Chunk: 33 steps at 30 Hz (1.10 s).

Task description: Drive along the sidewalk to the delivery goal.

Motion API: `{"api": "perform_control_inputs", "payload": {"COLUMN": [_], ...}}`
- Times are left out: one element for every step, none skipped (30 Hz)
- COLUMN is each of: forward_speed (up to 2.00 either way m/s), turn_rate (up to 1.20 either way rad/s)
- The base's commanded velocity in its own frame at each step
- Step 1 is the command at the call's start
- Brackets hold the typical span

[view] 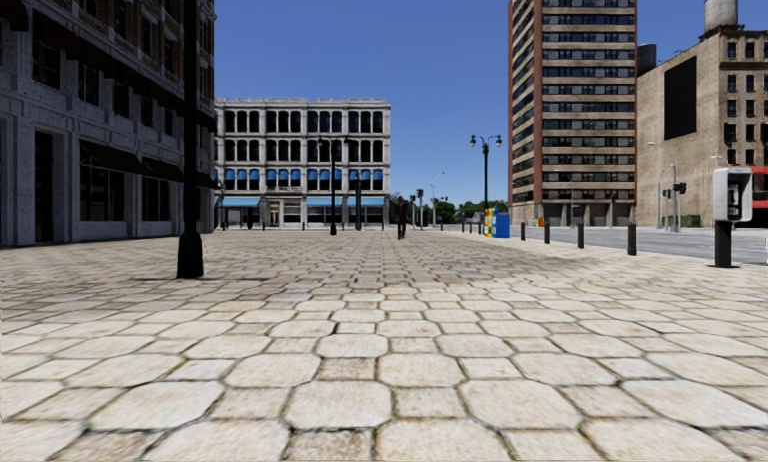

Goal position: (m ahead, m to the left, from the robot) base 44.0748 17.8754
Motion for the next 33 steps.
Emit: {"api": "perform_control_inputs", "payload": {"forward_speed": [2.00,2.00,2.00,2.00,2.00,2.00,2.00,2.00,2.00,2.00,2.00,2.00,2.00,2.00,2.00,2.00,2.00,2.00,2.00,2.00,2.00,2.00,2.00,2.00,2.00,2.00,2.00,2.00,2.00,2.00,2.00,2.00,2.00], "turn_rate": [-0.53,-0.41,0.00,0.00,0.00,0.00,0.00,0.00,0.00,0.00,0.00,0.00,0.00,0.00,0.00,0.00,0.00,0.00,0.00,0.00,0.00,0.00,0.00,0.00,0.00,0.00,0.00,0.00,0.00,0.00,0.00,0.00,0.00]}}
